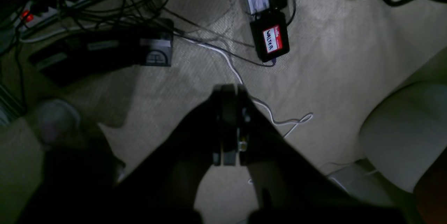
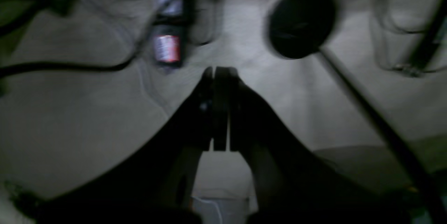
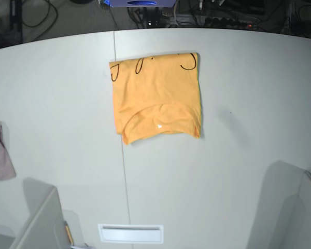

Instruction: Fold the T-shirt properly

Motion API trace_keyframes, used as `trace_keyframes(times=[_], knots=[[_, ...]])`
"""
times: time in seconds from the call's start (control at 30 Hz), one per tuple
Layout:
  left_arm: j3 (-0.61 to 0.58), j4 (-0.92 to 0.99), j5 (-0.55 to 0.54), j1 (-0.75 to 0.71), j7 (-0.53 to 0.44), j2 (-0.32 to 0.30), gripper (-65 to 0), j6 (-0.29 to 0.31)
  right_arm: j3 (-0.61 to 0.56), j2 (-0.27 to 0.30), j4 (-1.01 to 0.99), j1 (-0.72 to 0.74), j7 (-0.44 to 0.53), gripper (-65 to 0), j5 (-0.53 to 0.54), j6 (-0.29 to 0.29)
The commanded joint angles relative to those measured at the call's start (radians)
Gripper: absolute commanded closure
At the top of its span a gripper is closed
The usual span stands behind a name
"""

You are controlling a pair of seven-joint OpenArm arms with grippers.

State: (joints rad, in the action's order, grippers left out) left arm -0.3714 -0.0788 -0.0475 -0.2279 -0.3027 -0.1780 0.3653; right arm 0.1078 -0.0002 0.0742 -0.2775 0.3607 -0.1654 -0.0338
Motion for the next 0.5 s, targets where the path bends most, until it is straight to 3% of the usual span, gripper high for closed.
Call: trace_keyframes(times=[0.0,0.47], knots=[[0.001,-0.005,-0.001,-0.001,-0.014,0.004,0.0,0.005,0.003,-0.008,0.0,-0.01,0.005,0.0,-0.003,-0.012],[-0.007,0.044,0.007,-0.012,-0.013,0.002,0.0,0.004,0.002,0.016,-0.004,-0.015,0.002,0.0,-0.006,-0.022]])
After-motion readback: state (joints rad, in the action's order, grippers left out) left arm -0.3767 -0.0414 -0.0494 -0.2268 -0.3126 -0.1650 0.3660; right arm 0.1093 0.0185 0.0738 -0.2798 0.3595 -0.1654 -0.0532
